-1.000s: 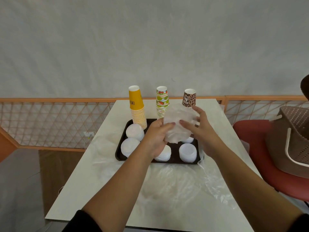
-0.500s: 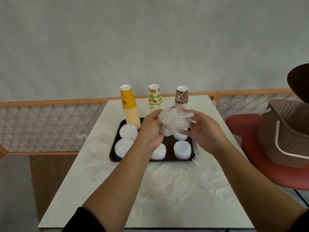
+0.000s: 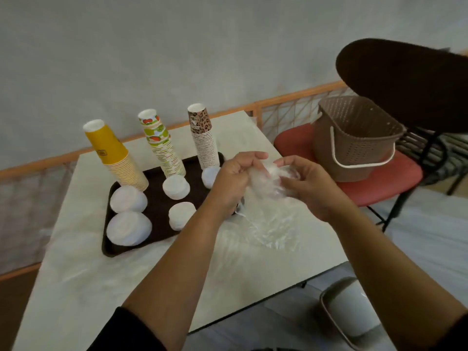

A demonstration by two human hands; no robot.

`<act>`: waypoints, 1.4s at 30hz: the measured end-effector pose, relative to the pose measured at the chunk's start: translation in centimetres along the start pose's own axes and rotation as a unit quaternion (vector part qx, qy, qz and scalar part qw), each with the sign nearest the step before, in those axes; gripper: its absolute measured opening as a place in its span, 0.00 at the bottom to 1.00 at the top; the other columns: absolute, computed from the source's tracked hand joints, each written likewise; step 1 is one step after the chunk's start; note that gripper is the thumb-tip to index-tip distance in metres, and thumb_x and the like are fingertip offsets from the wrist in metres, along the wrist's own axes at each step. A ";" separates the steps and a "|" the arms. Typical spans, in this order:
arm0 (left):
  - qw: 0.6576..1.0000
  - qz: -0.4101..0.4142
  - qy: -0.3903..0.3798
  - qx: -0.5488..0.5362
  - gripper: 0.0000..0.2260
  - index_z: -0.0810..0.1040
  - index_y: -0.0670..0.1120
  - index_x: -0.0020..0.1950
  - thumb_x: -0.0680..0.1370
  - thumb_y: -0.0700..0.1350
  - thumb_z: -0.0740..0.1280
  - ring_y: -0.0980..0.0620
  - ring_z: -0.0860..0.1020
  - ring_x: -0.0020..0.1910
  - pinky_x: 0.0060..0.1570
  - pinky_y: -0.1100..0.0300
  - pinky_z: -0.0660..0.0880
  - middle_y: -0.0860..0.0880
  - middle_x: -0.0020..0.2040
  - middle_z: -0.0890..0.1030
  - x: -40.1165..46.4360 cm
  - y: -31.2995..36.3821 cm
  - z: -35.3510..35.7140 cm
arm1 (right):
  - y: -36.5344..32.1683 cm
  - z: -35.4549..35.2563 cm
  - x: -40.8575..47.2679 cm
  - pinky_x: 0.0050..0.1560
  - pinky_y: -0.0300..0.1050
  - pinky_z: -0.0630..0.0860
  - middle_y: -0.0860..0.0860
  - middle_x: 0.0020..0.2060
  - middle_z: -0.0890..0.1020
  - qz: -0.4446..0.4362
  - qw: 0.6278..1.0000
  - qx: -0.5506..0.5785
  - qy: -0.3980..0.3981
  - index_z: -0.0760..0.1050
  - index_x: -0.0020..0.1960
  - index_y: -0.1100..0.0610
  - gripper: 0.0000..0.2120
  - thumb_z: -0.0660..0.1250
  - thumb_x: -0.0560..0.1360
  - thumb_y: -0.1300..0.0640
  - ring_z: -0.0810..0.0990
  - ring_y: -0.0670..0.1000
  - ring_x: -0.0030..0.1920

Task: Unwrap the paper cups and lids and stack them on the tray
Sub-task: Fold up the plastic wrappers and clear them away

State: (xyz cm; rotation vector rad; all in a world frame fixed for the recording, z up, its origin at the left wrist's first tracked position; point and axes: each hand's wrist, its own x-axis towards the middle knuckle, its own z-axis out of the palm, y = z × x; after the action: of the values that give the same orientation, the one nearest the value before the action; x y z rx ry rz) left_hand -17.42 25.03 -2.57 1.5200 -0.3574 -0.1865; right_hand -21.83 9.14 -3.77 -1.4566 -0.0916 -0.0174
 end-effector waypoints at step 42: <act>0.734 -0.340 -0.427 0.403 0.21 0.62 0.48 0.74 0.81 0.40 0.59 0.48 0.71 0.65 0.60 0.60 0.69 0.46 0.69 0.70 -9.0 -55.4 29.6 | 51.5 -24.9 -20.7 0.66 0.40 0.64 0.54 0.72 0.63 0.443 0.827 -0.288 0.190 0.62 0.74 0.57 0.23 0.59 0.80 0.58 0.69 0.53 0.68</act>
State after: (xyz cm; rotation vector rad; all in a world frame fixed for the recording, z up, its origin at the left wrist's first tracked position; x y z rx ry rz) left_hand -30.31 -2.54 -58.28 2.3213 -0.6366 -1.5247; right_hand -37.69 -10.63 -59.09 -1.9463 1.0056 0.4605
